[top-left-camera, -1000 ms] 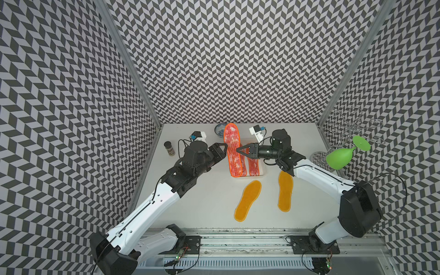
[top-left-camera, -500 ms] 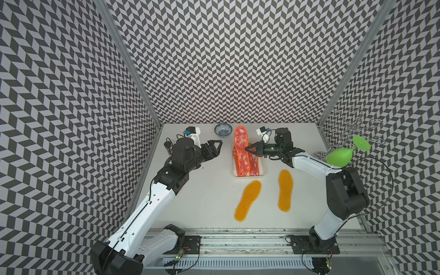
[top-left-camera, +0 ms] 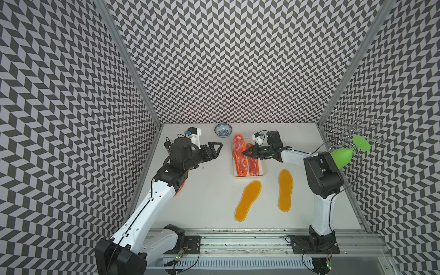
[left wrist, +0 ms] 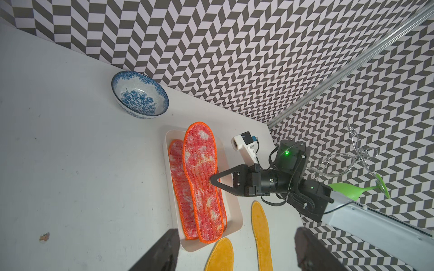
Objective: Put the insoles into the storage box
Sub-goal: Place the insole in the storage box.
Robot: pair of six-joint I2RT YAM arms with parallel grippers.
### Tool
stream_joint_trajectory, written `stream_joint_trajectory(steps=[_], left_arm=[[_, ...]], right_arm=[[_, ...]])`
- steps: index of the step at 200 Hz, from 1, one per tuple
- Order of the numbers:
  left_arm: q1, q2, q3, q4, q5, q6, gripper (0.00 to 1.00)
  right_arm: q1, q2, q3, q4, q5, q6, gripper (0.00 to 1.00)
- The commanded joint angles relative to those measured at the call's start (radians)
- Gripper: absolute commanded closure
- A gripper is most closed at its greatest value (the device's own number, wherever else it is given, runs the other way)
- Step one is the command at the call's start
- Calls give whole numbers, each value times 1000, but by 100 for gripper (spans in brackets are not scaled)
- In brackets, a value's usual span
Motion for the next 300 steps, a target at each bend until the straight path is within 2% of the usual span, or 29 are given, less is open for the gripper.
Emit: stream_joint_trajectory(steps=[1,88,166,215,300], left_arm=[[11,4,-14,10,35,20,18],[27,32,-23,-4,57,31,17],[32,44,-24,-16,66,47,17],[38,48,-29,-27,66,61,16],[45,79,3,-98,29,122,16]], right_arm=[[-3,42,24,46,-5,-17,100],[0,117,8,120,-15,41,100],[2,161,54,22,26,-29,99],[10,154,87,-70,78,-90,82],[33,86,96,-178,142,-155,64]])
